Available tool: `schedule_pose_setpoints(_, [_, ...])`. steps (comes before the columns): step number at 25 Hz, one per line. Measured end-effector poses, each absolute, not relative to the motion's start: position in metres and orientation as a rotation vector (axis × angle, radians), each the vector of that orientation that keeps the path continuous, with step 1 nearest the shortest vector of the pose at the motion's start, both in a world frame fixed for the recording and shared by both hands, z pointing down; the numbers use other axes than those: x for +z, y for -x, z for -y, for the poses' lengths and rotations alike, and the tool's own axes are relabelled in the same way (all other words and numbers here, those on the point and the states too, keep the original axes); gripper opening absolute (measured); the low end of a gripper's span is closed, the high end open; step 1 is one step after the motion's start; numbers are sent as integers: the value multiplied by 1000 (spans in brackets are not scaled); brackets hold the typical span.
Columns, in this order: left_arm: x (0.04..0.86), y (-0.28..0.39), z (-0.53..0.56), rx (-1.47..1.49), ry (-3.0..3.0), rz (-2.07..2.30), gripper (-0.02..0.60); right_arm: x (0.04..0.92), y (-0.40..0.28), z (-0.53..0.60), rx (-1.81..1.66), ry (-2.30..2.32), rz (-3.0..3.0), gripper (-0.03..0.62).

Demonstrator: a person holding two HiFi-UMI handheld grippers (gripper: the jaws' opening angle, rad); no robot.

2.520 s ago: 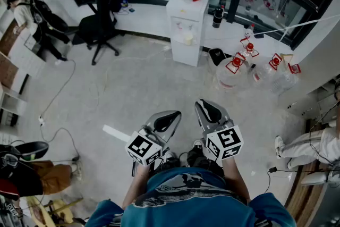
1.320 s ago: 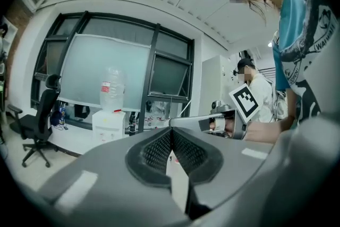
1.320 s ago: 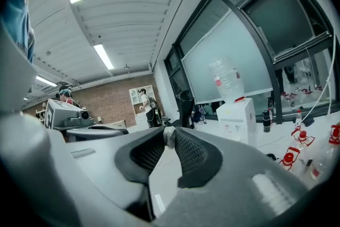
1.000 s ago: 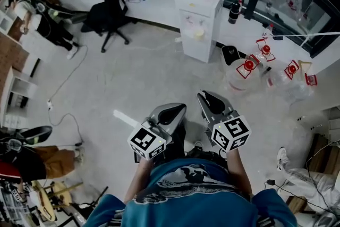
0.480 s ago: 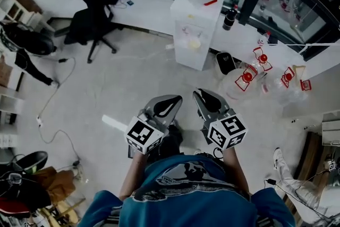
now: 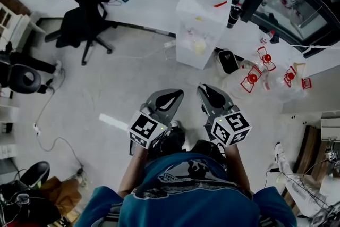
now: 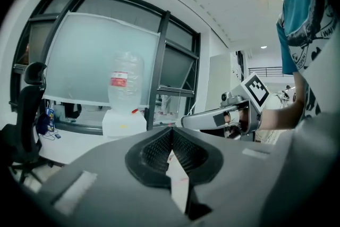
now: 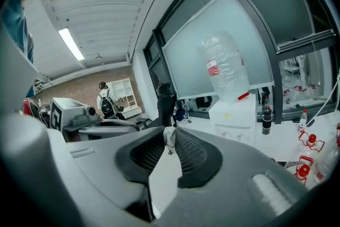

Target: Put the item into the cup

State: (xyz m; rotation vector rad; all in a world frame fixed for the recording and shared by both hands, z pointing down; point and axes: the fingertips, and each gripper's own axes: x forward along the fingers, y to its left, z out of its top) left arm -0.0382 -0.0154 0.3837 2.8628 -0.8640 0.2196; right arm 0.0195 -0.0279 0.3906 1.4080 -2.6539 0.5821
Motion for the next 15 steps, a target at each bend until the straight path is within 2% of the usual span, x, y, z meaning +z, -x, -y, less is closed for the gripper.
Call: schedule_pose_setpoints(15, [420,23,35,267,-2824,688,14,429,-38,43,711,-1526,2500,61])
